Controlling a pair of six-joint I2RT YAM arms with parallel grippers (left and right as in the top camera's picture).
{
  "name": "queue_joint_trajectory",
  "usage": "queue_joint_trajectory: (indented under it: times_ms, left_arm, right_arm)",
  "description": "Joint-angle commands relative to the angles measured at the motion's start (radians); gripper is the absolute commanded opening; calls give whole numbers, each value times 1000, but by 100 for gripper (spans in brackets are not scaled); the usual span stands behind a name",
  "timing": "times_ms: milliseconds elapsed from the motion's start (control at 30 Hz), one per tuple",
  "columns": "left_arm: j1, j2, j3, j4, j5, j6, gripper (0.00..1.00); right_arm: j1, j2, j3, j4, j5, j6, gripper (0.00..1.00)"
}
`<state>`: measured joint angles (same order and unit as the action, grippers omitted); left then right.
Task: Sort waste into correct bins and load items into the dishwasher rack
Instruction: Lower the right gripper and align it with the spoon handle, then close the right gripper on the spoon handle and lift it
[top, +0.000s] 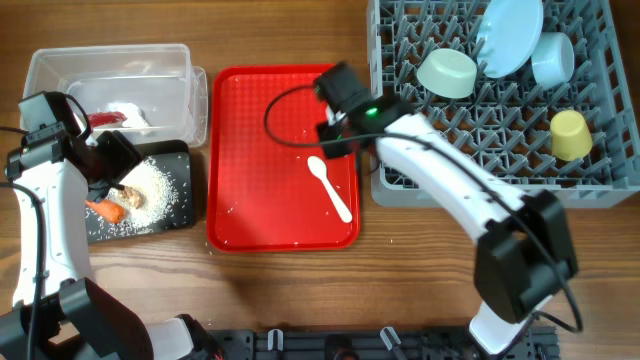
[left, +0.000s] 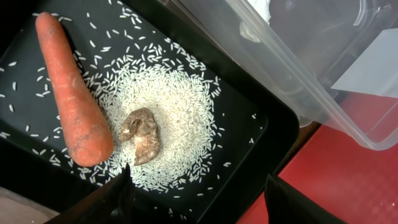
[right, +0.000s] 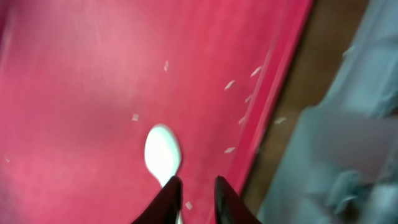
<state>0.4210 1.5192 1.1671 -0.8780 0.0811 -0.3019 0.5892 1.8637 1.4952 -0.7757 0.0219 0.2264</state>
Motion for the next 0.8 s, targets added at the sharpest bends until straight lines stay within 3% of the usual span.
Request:
queue_joint_trajectory:
  times_ms: [0,533,767]
  left_arm:
    - [3,-4,10,0,16,-5,69]
    - [3,-4,10,0,16,-5,69]
    - [3,-4,10,3,16,-5,69]
  right_arm:
    - [-9,-8,1,0,-117,-126,31]
    - [60,144,-94,17,-151,-134,49]
    - [60,209,-94,157,-151,-201,55]
